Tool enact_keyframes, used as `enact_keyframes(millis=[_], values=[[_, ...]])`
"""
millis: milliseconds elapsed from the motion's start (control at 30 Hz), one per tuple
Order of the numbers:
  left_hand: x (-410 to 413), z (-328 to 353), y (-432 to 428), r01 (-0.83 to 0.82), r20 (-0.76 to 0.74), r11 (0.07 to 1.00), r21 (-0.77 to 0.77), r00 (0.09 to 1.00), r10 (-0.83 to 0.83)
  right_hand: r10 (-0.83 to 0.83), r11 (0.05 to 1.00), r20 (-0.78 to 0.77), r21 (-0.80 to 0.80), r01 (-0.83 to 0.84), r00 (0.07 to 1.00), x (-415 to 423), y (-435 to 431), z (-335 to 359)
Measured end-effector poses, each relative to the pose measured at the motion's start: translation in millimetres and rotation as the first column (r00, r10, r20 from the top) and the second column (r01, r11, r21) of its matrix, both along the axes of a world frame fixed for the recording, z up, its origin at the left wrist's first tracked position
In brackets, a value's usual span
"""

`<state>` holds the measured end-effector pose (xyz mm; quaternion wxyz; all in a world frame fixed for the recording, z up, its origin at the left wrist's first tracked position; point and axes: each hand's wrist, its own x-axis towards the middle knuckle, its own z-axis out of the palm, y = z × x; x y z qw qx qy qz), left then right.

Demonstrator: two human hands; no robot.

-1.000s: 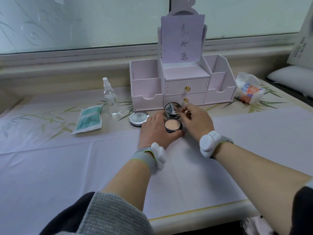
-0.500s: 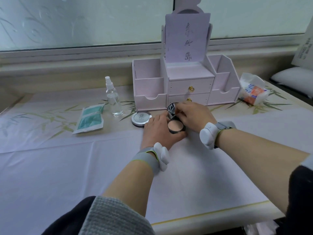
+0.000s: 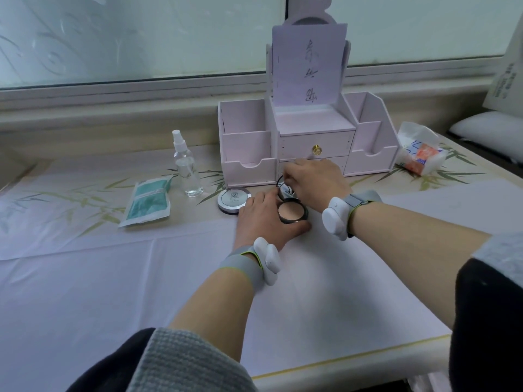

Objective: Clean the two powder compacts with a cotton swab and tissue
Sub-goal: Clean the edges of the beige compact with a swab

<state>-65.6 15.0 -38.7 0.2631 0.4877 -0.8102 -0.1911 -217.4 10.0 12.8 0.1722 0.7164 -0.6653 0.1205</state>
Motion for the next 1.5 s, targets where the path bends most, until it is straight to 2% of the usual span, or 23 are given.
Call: enact_keyframes(millis=[267,533,667,933,1167,1500], values=[[0,0,0,-0.006,0.028,1.0,-0.003,1.0,0.006,-0.065,0.997,-0.021,-0.05,0.064,0.998,-2,5,2],[-1,0,1,-0.015,0.053,1.0,0.005,0.999,0.015,-0.166,0.986,-0.02,-0.012,0.166,0.986,-7,18,9],[-1,-1,1,-0.02,0.078,1.0,0.005,0.997,0.02,-0.208,0.976,-0.014,0.063,0.208,0.978,-9,21,17],[-2,-1,1,-0.008,0.083,1.0,-0.012,0.997,0.009,-0.194,0.969,-0.019,0.153,0.194,0.981,-14,36,22],[-1,1,3,-0.01,0.023,1.0,-0.022,1.0,0.011,-0.187,0.946,-0.048,0.26,0.193,0.981,-7,39,23],[-1,2,3,-0.008,-0.067,1.0,-0.029,0.998,0.006,-0.077,0.948,0.019,0.313,0.067,0.997,-6,26,16]])
